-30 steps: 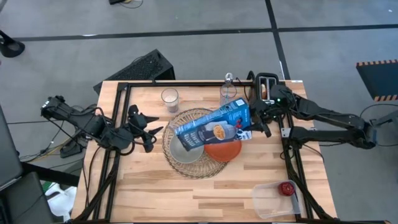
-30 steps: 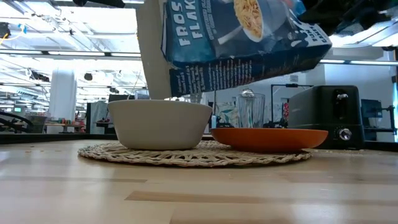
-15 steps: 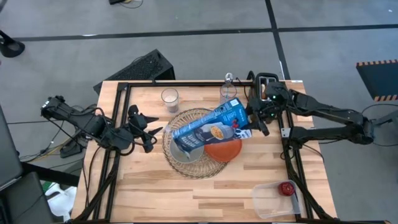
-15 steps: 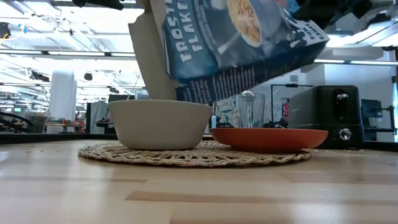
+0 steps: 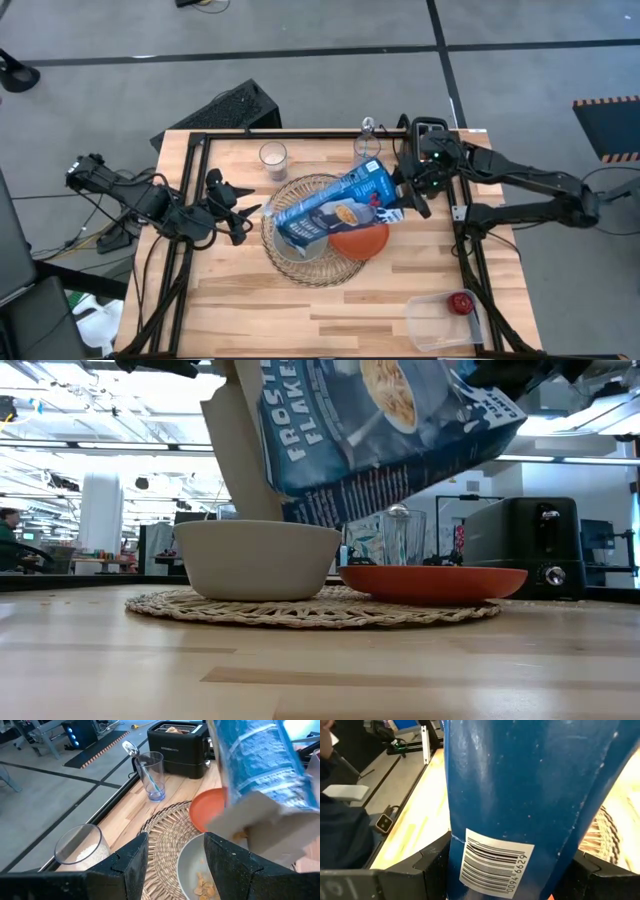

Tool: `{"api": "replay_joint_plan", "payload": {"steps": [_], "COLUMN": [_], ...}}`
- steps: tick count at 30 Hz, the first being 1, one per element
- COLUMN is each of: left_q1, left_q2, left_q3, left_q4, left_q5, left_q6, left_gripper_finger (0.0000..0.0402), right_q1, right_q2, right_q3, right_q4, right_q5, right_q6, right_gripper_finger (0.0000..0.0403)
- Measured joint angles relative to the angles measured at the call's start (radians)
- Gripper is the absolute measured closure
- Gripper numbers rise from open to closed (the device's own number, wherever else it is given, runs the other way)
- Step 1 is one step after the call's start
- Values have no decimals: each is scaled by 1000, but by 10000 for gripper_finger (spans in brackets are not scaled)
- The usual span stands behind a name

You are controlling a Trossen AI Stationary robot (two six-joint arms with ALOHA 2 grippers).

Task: Arrange a breakfast setting
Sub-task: Pour the cereal from the cereal box into the white bowl

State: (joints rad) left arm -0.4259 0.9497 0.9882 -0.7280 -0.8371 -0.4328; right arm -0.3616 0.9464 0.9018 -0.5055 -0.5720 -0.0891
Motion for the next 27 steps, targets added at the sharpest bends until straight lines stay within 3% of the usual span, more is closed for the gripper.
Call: {"api": "replay_joint_plan", "payload": {"steps": [16, 27], "left_q1": [0, 0], "left_q2": [-9, -136], "left_q3": [0, 0], "left_q4": [-1, -100], "left_q5": [2, 3], "left_q6": [31, -10], "left_gripper_finger": [222, 222], "right_q1": [8, 24], "right_q2": [21, 43], "right_q3": [65, 125], "right_q4": [-43, -95], "right_q5": [30, 59], "right_q6": [-27, -50], "right_gripper_finger": [123, 123]}}
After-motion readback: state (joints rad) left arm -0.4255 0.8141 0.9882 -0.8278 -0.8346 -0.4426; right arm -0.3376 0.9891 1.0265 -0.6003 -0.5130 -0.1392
